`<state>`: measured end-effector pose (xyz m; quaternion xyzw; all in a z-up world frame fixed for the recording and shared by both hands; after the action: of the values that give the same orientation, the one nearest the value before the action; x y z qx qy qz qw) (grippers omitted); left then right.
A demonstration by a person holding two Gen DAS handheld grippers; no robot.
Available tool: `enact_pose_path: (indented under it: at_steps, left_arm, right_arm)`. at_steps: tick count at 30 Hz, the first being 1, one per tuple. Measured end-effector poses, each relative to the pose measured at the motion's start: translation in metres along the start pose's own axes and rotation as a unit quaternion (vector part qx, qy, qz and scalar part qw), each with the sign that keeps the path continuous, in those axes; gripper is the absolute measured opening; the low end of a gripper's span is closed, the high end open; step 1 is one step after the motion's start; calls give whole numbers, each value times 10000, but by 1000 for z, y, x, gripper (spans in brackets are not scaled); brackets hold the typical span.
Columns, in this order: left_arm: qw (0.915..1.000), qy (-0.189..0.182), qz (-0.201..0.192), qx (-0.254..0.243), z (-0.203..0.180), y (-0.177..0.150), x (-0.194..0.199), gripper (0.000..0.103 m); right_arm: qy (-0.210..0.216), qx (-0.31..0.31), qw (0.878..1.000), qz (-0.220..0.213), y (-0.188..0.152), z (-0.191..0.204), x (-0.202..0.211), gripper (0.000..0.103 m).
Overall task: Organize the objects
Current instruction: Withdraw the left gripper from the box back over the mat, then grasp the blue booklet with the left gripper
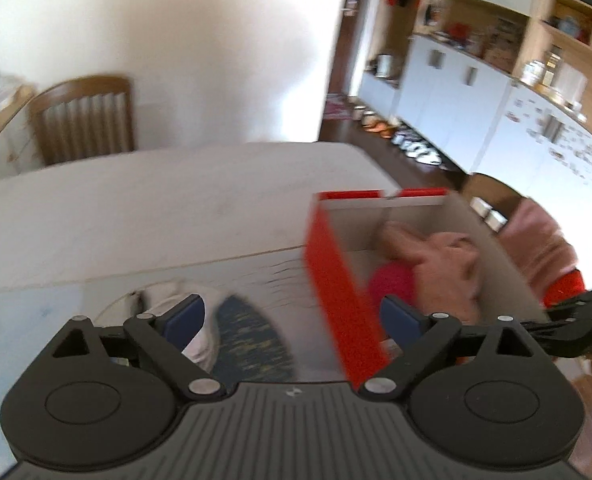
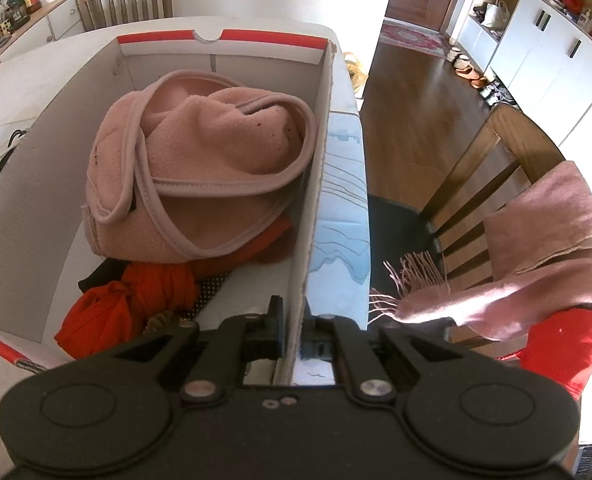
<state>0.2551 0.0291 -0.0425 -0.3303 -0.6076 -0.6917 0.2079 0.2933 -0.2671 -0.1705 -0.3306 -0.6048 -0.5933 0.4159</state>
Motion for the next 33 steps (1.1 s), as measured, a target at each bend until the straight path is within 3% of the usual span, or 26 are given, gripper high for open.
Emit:
enact_pose_path:
  at_steps: [3, 15, 22, 33]
  left_arm:
    - [9992, 287, 54, 287, 34, -14, -1, 103]
    - [9915, 963, 764, 426, 125, -58, -35, 103]
    - [9851, 1151, 1213, 406, 150, -76, -68, 103]
    - [9780, 1323, 1558, 418, 170, -101, -90, 103]
  right_arm:
    - [-37, 10, 10000, 2, 0, 0, 0, 5]
    - [-153, -117, 9998, 32, 0, 1, 0, 5]
    - [-210, -170, 9996, 54, 1, 2, 0, 5]
    - [-263, -186, 9994, 96, 1, 3, 0, 6]
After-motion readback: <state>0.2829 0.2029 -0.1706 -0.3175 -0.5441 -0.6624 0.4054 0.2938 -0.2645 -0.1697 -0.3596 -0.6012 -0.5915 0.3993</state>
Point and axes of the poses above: each gripper's, at about its wrist camera, not at the fingertips, and x roughly against the way its jaws point, z to its left, y to its top, the point moved 6 cm from there along -x, roughly the way its jaws point, and after that the axes turned 14 degrees about -x, right-handed, at the moved point
